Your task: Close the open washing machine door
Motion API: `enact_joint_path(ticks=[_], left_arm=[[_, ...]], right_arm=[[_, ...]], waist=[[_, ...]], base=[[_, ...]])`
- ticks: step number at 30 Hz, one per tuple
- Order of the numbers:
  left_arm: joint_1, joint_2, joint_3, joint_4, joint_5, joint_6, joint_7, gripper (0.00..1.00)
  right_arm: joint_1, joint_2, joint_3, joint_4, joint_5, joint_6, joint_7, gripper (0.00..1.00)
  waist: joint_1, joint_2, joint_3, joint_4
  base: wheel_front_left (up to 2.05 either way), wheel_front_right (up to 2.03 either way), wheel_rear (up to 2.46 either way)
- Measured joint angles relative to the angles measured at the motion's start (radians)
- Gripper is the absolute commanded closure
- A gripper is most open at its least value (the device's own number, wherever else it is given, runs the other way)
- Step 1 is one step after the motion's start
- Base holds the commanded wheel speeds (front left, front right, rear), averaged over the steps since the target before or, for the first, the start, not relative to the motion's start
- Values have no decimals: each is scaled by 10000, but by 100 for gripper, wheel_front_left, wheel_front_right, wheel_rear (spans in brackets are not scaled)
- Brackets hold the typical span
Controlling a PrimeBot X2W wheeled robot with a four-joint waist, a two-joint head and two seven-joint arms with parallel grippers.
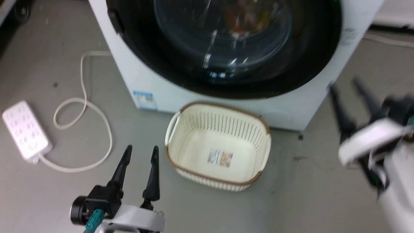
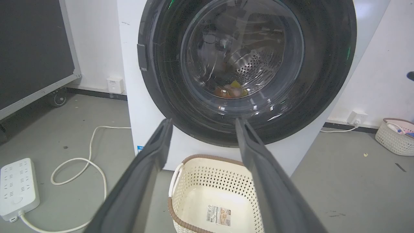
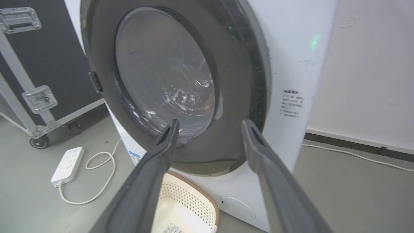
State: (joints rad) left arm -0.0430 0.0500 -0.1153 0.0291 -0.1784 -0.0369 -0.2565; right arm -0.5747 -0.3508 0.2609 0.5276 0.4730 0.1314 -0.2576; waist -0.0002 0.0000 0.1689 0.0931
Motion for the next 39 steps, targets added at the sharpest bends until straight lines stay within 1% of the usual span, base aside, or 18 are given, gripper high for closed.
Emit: enact_joint_path(ticks=[3, 5, 7, 12, 16, 22, 24, 34, 38, 39], left_arm=[[189, -2, 161, 140, 2, -56, 0, 0], [328, -2, 278, 207, -10, -104, 2, 0], [458, 0, 324, 316, -25, -167, 0, 0], [636, -6, 407, 552, 36, -366, 2, 0], [668, -6, 441, 665, 109, -368, 2, 0], [675, -6, 420, 940, 205, -351, 0, 0], [680, -6, 405, 1057, 364, -230, 2, 0], [677, -6, 301, 1379, 627, -173, 2, 0], [670, -6, 284, 1381, 627, -46, 2, 0], [667, -6, 280, 1371, 627, 0, 2, 100]], right_arm=[[1439, 410, -663, -1099, -591, 0, 0, 0], [2228, 721, -1016, -1712, -1187, 0, -2, 0], [2940, 1181, -1530, -2213, -1613, 0, 0, 0], [4311, 2169, -2387, -3237, -2445, -2, 0, 0], [5110, 2596, -3024, -3929, -2871, 0, 0, 0], [5942, 2899, -3427, -4573, -3262, -2, 0, 0], [6082, 2922, -3488, -4654, -3267, -2, 0, 0], [6138, 2957, -3540, -4790, -3281, -2, 0, 0], [6142, 2957, -3547, -4813, -3233, -2, 0, 0], [6155, 2957, -3542, -4817, -3233, -2, 0, 100]], waist=[[-1, 0, -526, -223], [-1, 0, -822, -390], [-1, 0, -1077, -555], [0, 0, -1536, -879], [1, 0, -1695, -1007], [2, 0, -1760, -1007], [2, 0, -1774, -1000], [2, 0, -1732, -904], [2, 0, -1709, -879], [2, 0, -1703, -873]], base=[[0, 0, 0], [0, 0, 0], [0, 0, 0], [0, 0, 0], [0, 0, 0], [0, 0, 0], [0, 0, 0], [0, 0, 0], [0, 0, 0], [0, 0, 0]])
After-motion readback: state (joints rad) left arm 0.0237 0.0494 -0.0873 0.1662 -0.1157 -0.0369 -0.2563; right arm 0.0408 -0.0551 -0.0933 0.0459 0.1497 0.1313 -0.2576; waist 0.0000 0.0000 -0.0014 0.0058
